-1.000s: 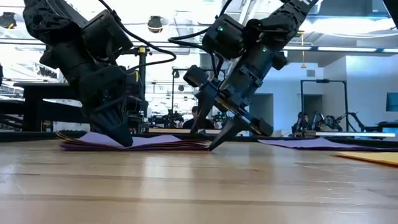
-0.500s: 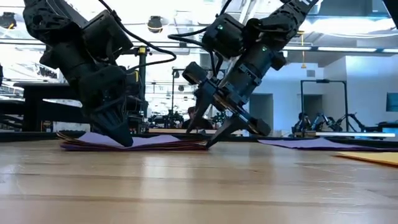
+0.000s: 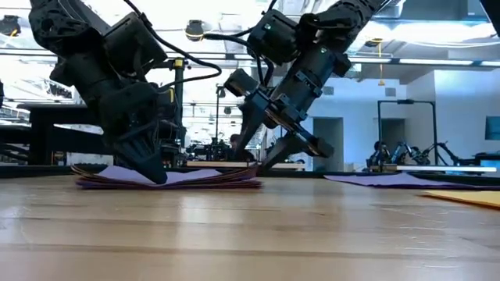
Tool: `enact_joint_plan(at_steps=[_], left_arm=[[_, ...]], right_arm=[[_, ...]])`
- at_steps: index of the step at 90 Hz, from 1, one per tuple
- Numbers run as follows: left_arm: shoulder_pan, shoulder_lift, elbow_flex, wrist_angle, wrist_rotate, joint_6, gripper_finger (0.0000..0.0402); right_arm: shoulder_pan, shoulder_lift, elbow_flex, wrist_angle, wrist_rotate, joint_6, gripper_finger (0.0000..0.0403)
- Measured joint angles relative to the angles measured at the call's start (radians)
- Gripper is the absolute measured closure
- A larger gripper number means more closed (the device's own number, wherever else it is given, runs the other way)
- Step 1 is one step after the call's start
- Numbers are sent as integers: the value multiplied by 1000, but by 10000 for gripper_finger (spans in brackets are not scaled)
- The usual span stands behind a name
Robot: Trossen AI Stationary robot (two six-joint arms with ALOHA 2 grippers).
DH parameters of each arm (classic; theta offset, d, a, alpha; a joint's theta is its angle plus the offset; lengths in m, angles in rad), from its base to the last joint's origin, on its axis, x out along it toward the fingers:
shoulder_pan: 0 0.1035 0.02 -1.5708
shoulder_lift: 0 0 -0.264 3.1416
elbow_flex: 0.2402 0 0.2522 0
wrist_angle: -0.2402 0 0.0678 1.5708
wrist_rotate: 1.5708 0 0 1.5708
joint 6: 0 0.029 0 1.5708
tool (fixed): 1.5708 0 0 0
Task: Organize paper
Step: Stack the purple paper on the top right purple papers
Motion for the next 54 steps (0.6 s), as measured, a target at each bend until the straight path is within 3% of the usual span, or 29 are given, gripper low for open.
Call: enact_joint_plan(at_steps=[54], left_arm=[[0, 0, 0, 0, 0, 4, 335]], right_arm=[[-12, 0, 98, -149, -44, -85, 223]])
